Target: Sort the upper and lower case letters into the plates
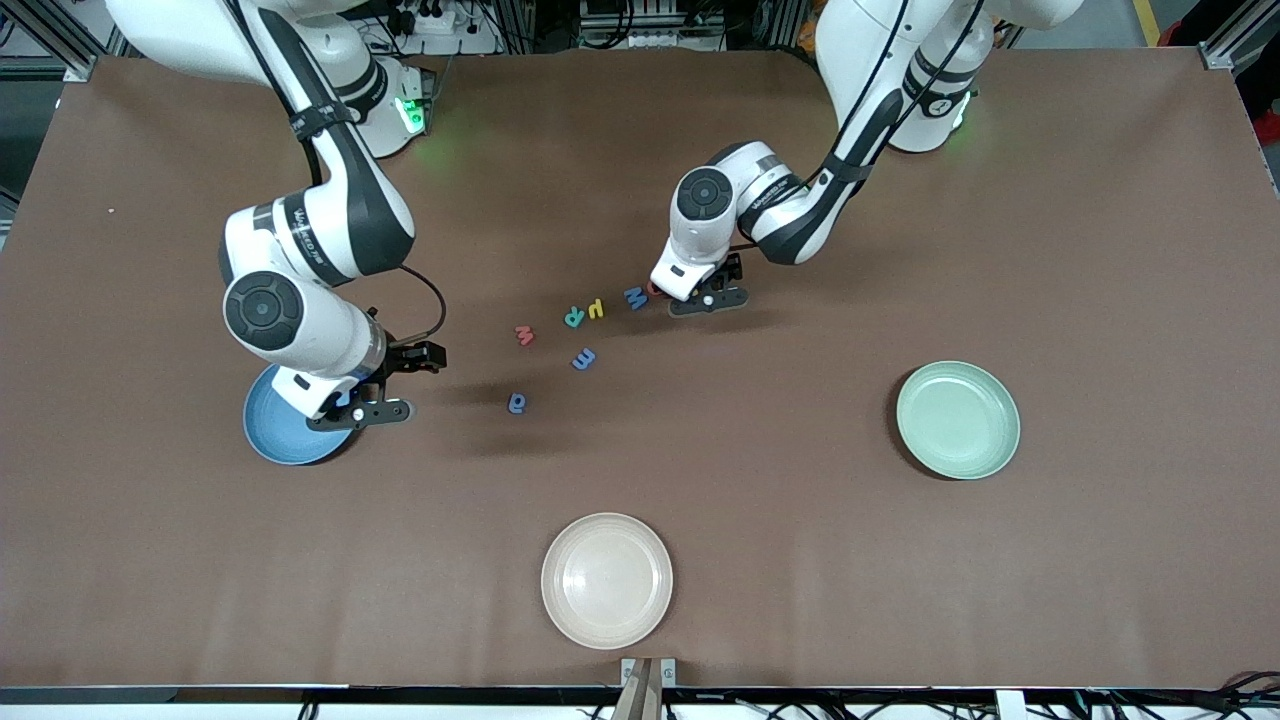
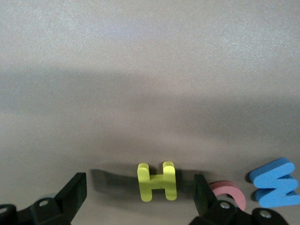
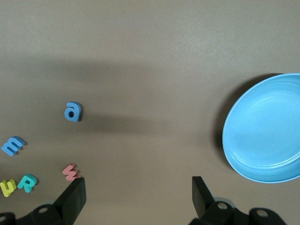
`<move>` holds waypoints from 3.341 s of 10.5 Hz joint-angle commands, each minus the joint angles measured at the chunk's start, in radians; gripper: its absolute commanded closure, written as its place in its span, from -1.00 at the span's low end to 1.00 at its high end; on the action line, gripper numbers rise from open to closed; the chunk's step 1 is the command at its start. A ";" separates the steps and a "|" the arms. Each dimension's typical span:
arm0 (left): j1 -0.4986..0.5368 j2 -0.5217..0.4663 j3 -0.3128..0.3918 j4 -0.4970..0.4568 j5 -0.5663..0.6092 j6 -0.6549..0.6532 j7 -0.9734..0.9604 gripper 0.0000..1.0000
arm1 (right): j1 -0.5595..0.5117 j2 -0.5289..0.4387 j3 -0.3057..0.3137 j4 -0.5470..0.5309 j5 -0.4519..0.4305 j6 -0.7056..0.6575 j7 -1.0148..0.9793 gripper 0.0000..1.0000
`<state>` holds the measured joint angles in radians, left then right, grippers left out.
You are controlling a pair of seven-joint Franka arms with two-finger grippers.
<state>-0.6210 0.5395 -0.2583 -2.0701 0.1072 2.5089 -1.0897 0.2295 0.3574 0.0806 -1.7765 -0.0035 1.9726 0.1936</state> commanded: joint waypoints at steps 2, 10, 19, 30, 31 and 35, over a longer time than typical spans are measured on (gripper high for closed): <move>-0.005 -0.009 -0.002 -0.013 0.025 -0.013 -0.007 -0.86 | 0.004 -0.006 0.001 -0.004 0.008 -0.001 0.017 -1.00; -0.005 0.008 -0.001 -0.008 0.025 -0.010 -0.003 -0.44 | 0.005 -0.006 0.001 -0.004 0.008 -0.001 0.017 -1.00; 0.108 -0.119 0.005 0.028 0.043 -0.115 0.056 1.00 | 0.075 0.030 0.001 0.000 0.001 0.081 0.116 -1.00; 0.789 -0.209 0.002 0.123 0.035 -0.297 0.940 1.00 | 0.179 0.333 -0.004 0.128 -0.016 0.308 0.510 -1.00; 0.858 -0.163 0.002 0.128 0.043 -0.276 0.973 1.00 | 0.172 0.337 -0.004 0.127 -0.015 0.308 0.510 -1.00; 0.877 -0.029 0.005 0.246 0.045 -0.257 0.984 0.56 | 0.191 0.367 -0.004 0.124 -0.016 0.311 0.523 -1.00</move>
<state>0.2686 0.4776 -0.2416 -1.8870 0.1346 2.2633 -0.0971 0.4104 0.7052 0.0743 -1.6708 -0.0066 2.2824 0.6966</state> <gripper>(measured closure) 0.665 0.000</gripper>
